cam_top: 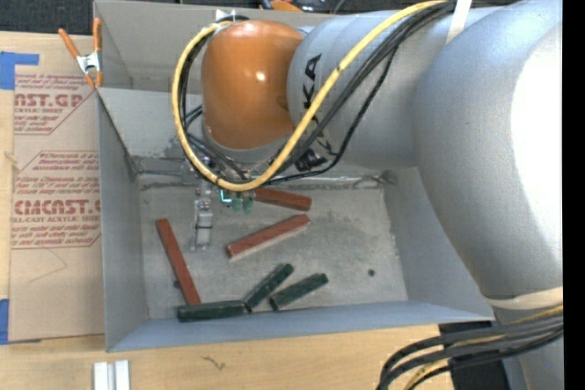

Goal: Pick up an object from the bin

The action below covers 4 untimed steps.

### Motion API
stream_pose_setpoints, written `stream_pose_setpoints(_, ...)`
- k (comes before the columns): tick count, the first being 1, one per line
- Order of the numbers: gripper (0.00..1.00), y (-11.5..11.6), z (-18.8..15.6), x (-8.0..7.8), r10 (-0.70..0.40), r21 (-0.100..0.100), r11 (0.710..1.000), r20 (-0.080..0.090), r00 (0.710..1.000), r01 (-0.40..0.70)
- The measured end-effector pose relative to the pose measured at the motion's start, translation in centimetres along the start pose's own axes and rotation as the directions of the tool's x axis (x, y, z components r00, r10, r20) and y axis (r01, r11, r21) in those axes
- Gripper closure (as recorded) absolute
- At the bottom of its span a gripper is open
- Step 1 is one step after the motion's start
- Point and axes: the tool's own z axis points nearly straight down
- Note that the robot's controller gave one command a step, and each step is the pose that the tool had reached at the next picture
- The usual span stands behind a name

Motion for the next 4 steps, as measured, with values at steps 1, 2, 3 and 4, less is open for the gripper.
stream_pose_setpoints(1,0.00,-7.4,9.9,2.4,-0.173,0.001,0.985,0.000,0.985,0.173)
stream_pose_setpoints(2,0.00,-16.2,9.7,2.9,-0.175,0.005,0.984,0.006,0.984,0.175)
stream_pose_setpoints(3,1.00,-15.7,9.6,2.9,-0.182,0.000,0.983,0.007,0.983,0.182)
stream_pose_setpoints(4,1.00,-14.0,-3.3,1.6,-0.064,-0.001,0.998,0.016,0.998,0.064)
